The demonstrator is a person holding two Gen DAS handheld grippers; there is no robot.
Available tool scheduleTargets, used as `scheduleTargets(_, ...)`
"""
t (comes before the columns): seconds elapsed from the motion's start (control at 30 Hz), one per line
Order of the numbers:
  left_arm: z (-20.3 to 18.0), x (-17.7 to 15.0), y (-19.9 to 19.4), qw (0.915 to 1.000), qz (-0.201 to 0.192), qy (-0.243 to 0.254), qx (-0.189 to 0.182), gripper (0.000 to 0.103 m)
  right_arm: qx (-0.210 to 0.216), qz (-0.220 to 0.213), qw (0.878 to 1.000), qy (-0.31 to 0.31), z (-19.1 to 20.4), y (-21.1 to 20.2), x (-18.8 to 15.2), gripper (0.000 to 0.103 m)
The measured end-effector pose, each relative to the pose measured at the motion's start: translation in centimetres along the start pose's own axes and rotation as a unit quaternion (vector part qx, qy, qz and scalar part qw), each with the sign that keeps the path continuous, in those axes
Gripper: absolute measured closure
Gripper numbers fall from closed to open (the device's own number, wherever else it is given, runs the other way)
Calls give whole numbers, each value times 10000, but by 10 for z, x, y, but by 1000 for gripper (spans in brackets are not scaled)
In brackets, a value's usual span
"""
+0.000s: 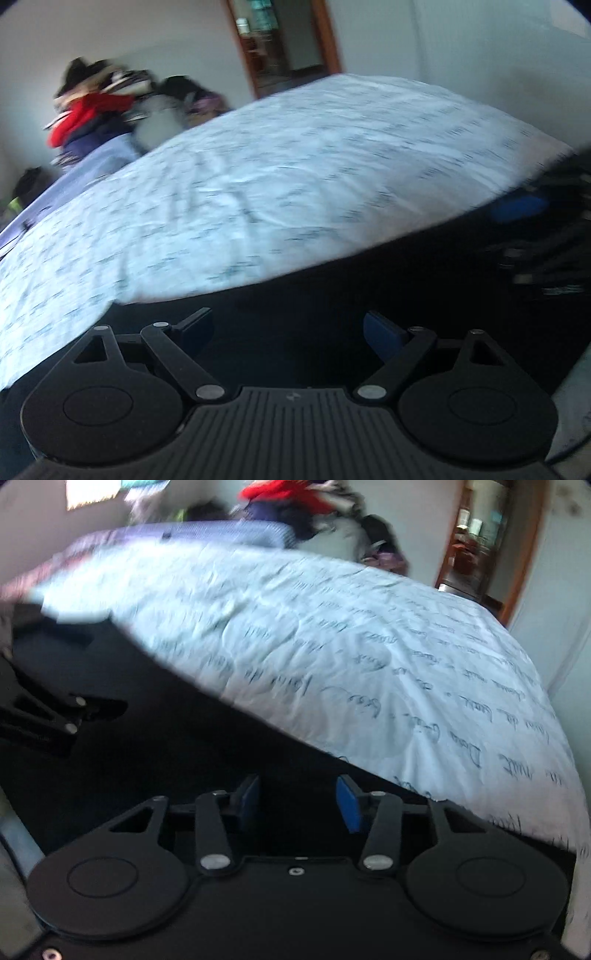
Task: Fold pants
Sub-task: 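Fold the lifted trouser edge over the trousers with the right gripper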
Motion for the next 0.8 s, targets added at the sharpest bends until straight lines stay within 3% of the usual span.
scheduleTargets(0.03, -6, 0, 7, 10000, 60, 47, 35, 12, -107, -24, 9999, -14, 0, 5, 1, 45)
scheduleTargets(0.1, -9, 3, 28, 9998, 117, 39, 133, 11, -216, -32, 9991, 373, -13, 14, 5, 41)
scheduleTargets(0.2, -3, 8, 34, 9992, 38, -324, 216, 8, -392, -102, 9946, 957, -29, 10, 7, 50)
scheduleTargets(0.37, -2, 11, 29, 9977, 32, -632, 237, 10, -431, -257, 9943, 937, -25, -39, -13, 50)
scheduleTargets(0.57, -28, 6, 25, 9895, 166, -1363, -455, 8, -467, 93, 9935, 1033, -27, -17, -35, 38)
scheduleTargets(0.63, -36, 6, 35, 9918, 240, -1220, -306, 5, -583, 89, 9907, 1223, -34, -12, -31, 38)
scheduleTargets(0.7, -34, 9, 41, 9944, 46, -1057, 86, 0, -780, 55, 9874, 1375, -39, -18, -28, 38)
scheduleTargets(0.8, -35, 11, 35, 9938, -48, -1112, 75, 5, -805, -132, 9859, 1462, -39, -43, -32, 37)
Point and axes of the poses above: each gripper's, at about its wrist camera, not at the fingertips, and y roughly the way its jaws point, z to its left, x to its top, the point moved 9 cm from there along y, roughly the way its jaws point, and after that the axes turned 15 degrees about -x, right-handed, at the moved point
